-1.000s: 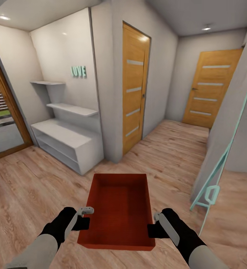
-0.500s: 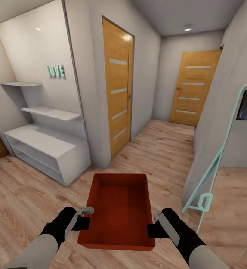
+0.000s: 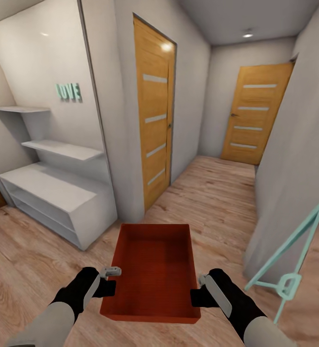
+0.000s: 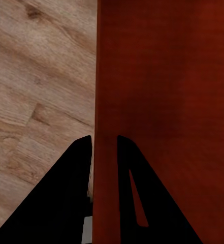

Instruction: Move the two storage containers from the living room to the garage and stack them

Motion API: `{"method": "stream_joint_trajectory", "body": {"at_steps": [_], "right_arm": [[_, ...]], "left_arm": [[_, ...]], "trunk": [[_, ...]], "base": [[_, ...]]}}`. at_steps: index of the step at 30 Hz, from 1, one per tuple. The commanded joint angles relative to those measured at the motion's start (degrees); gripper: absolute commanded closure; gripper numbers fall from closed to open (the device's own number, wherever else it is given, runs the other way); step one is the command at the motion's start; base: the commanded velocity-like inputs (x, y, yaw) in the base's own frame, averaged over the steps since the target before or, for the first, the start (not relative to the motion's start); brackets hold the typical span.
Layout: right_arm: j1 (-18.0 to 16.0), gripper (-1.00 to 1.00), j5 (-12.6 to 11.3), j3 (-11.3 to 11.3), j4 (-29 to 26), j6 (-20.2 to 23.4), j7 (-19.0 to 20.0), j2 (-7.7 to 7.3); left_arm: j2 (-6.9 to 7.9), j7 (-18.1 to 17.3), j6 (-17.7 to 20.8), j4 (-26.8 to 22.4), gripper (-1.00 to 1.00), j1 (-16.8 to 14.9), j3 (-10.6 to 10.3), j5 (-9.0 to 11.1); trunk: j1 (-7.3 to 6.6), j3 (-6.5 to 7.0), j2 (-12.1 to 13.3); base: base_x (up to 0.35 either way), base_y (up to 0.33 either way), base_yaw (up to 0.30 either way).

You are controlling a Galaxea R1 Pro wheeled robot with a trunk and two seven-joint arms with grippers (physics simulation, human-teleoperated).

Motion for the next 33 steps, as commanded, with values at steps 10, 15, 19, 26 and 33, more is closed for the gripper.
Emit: {"method": "stream_joint_trajectory", "body": {"at_steps": [10, 15, 19, 26, 33], "right_arm": [[0.01, 1.0, 2.5, 0.25, 0.02, 0.81, -0.72, -0.04], [0.01, 1.0, 2.5, 0.25, 0.03, 0.81, -0.72, -0.04], [0.01, 1.0, 2.5, 0.25, 0.03, 0.81, -0.72, -0.04], [0.01, 1.0, 2.5, 0.25, 0.02, 0.81, -0.72, -0.04], [0.01, 1.0, 2.5, 0.25, 0.02, 0.81, -0.72, -0.04]], "left_arm": [[-0.14, -0.11, 0.27, -0.21, 1.0, -0.09, 0.16, 0.27], [-0.14, -0.11, 0.26, -0.16, 1.0, -0.09, 0.16, 0.27], [-0.14, -0.11, 0.27, -0.19, 1.0, -0.06, 0.16, 0.27], [-0.14, -0.11, 0.26, -0.19, 1.0, -0.07, 0.16, 0.27], [-0.14, -0.1, 0.26, -0.21, 1.0, -0.07, 0.16, 0.27]], "trunk": [[0.04, -0.08, -0.06], [0.04, -0.08, -0.06], [0.04, -0.08, -0.06], [0.04, -0.08, -0.06], [0.04, -0.08, -0.06]], "base": [[0.307, 0.152, 0.0], [0.296, 0.054, -0.024], [0.294, 0.005, -0.178], [0.288, 0.0, -0.27], [0.279, 0.0, -0.121]]}}
